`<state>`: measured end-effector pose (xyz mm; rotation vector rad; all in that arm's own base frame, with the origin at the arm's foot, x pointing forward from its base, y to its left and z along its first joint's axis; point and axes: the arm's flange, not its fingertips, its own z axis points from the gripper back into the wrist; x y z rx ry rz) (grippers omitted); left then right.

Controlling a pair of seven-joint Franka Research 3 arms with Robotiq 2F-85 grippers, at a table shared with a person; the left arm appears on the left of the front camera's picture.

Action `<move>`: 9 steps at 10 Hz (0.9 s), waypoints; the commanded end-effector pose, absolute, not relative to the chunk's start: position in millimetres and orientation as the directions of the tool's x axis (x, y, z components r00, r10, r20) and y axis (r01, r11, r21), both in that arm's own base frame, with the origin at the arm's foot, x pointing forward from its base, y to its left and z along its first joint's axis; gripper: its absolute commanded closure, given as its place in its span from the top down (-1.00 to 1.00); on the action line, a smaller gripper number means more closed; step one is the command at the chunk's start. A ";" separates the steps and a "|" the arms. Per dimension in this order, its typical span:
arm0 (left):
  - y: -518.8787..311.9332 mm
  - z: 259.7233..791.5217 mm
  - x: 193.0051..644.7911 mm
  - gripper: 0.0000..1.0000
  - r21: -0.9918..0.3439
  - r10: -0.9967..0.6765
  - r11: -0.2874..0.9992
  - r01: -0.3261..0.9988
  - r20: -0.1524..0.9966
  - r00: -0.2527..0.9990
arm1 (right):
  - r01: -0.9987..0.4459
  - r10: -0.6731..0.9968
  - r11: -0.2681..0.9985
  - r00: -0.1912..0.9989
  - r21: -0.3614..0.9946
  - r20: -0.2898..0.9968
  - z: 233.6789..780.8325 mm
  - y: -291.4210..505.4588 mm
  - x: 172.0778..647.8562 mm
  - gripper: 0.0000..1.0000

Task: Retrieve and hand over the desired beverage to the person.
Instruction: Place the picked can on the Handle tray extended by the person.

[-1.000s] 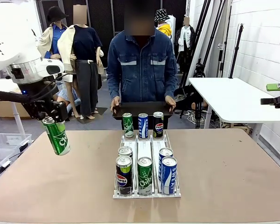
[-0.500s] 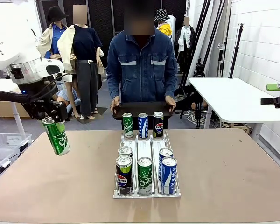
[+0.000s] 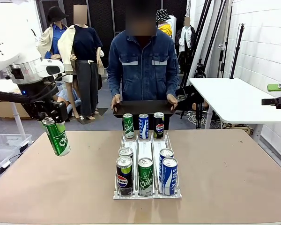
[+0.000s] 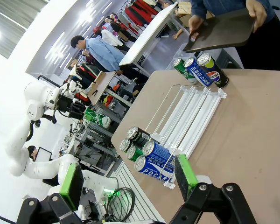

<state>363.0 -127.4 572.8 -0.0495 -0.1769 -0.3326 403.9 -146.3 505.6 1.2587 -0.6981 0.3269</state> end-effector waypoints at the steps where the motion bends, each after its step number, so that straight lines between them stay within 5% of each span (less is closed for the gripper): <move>1: -125.2 580.7 362.9 -1.00 -0.011 -0.319 0.945 0.327 0.187 0.929 | -0.592 -0.149 0.284 0.750 0.754 0.645 506.5 -146.4 403.3 1.00; 9: -125.2 580.7 362.9 -1.00 -0.011 -0.319 0.945 0.327 0.187 0.929 | -0.592 -0.149 0.284 0.750 0.754 0.645 506.5 -146.4 403.3 1.00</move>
